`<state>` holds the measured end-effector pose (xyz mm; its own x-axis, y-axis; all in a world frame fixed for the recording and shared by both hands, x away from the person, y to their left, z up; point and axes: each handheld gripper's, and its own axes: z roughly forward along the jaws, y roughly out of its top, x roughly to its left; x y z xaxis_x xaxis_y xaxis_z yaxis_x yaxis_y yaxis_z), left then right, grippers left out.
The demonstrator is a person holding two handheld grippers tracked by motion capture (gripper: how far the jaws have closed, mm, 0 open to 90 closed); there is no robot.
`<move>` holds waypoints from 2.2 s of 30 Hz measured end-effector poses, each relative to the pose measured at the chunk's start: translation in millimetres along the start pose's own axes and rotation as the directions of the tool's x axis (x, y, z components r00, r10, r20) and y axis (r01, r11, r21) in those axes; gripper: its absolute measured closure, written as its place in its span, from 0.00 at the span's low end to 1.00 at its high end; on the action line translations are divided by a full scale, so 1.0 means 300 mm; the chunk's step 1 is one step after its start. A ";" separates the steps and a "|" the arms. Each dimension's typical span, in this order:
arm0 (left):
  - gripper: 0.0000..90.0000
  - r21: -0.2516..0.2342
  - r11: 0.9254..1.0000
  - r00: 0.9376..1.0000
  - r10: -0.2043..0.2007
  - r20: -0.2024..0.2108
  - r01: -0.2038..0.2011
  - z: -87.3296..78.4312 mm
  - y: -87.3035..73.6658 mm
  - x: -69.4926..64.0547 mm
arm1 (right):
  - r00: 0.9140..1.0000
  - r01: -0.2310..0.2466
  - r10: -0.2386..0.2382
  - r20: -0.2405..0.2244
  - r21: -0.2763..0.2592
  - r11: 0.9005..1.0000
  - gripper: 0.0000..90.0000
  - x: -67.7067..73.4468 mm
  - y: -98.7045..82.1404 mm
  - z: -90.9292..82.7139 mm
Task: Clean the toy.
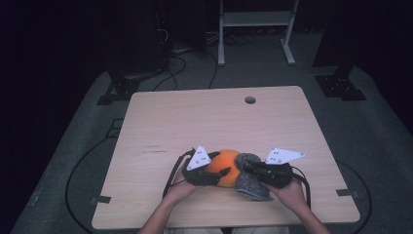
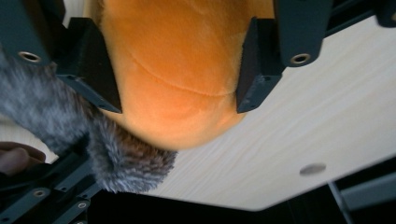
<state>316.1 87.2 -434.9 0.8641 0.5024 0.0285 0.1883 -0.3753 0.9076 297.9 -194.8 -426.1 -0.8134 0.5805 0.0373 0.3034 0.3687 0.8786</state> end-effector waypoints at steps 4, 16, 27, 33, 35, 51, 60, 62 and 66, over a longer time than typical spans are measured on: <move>0.36 0.026 0.999 0.998 -0.046 0.036 0.045 -0.031 -0.030 0.031 | 0.998 -0.066 0.064 0.025 0.094 0.993 0.90 -0.045 -0.059 0.019; 0.35 0.041 0.999 0.998 -0.037 0.049 0.035 -0.052 -0.051 0.033 | 0.998 -0.066 0.068 -0.015 0.100 0.993 0.90 -0.023 -0.059 0.024; 0.32 0.041 0.998 0.997 0.033 0.072 -0.036 -0.035 -0.026 -0.018 | 0.998 -0.035 0.034 -0.052 -0.020 0.999 0.90 0.016 0.007 -0.009; 0.28 0.039 0.999 0.997 0.023 0.074 -0.026 -0.034 -0.027 -0.016 | 0.996 -0.067 0.069 -0.057 0.039 0.997 0.90 -0.004 -0.040 0.009; 0.28 0.035 0.999 0.997 0.031 0.066 -0.034 -0.033 -0.026 -0.021 | 0.997 -0.070 0.073 -0.040 0.075 0.995 0.90 -0.014 -0.059 0.006; 0.13 0.066 0.997 0.996 -0.036 0.076 0.031 -0.030 -0.003 -0.005 | 0.997 0.003 -0.003 -0.078 0.001 1.000 0.90 0.042 0.010 -0.002; 0.32 0.034 0.997 0.996 0.070 0.062 -0.072 -0.024 0.006 -0.044 | 0.999 -0.001 0.001 -0.044 -0.010 1.000 0.90 0.012 0.008 -0.070; 0.32 0.031 0.992 0.991 0.118 0.061 -0.120 -0.019 0.018 -0.066 | 0.998 0.019 -0.021 -0.065 -0.039 0.999 0.90 0.027 0.042 -0.073; 0.22 0.036 0.990 0.989 0.131 0.068 -0.133 -0.019 0.027 -0.072 | 0.996 0.055 -0.054 -0.065 0.014 0.998 0.90 0.047 0.047 -0.025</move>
<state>296.1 77.8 -425.8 0.9110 0.3951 0.1184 0.0880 -0.4666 0.8801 287.0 -186.8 -409.7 -0.8594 0.5110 0.0208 0.2650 0.4101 0.8727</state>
